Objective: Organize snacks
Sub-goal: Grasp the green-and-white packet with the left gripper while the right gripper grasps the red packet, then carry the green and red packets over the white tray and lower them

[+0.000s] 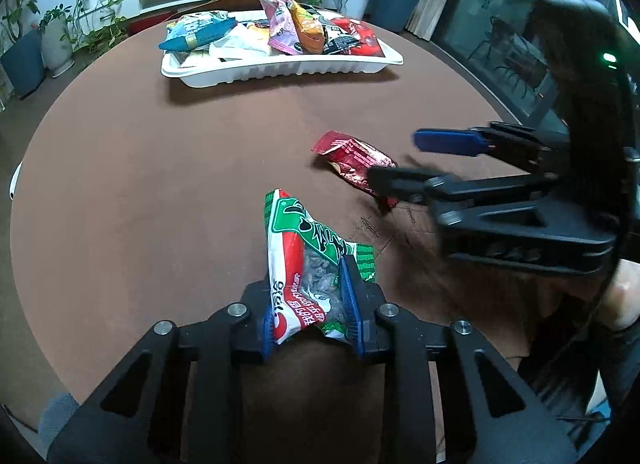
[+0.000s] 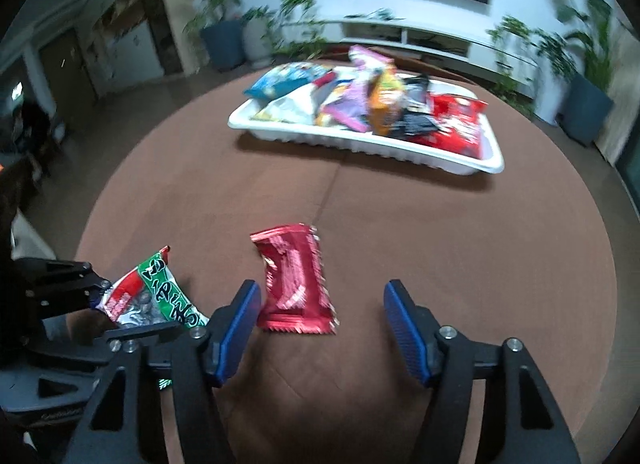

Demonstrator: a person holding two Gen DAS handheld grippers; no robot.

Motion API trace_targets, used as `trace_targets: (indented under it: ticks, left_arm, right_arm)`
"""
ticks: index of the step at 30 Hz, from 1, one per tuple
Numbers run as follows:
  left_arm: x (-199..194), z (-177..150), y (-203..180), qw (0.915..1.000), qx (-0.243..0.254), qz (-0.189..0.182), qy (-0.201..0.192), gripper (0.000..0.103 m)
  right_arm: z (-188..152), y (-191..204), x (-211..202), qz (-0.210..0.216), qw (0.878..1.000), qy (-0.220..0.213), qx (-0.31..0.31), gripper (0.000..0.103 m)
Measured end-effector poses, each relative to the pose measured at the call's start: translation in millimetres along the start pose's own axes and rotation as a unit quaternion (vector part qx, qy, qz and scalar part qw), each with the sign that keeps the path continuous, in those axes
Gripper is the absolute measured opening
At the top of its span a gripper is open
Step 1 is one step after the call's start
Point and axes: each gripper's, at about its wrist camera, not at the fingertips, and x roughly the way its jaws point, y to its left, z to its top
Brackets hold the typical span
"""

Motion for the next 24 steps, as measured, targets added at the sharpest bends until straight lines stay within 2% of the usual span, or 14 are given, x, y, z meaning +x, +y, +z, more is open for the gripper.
trace_targets:
  ticks: [3,9,14,21,24]
  left_arm:
    - [-0.8,0.3,2.5,1.0000,-0.003,0.000,0.000,0.025]
    - [-3.5,0.2,9.0,0.9999,-0.012,0.002,-0.003,0.025]
    - [-3.6,0.2,9.0,0.9999,-0.014,0.000,-0.002,0.025]
    - [-2.9,0.8,10.2,0.9999,-0.016,-0.002,0.000,0.026]
    - [-2.4,1.1,10.2,0.9999,-0.016,-0.001,-0.001,0.026]
  right_arm:
    - [5.7,6.1,15.7,-0.001,1.000,0.026,-0.015,0.058]
    - [9.6,8.5,20.4,-0.010,0.999,0.038,-0.030,0.056]
    - [10.1,18.5,18.1,-0.011,0.998,0.045,-0.053,0.038]
    - [16.9,20.6,19.6,-0.004,0.995,0.089,-0.053,0.040]
    - [15.4,24.3,18.0,-0.011,0.994,0.089,-0.065,0.039]
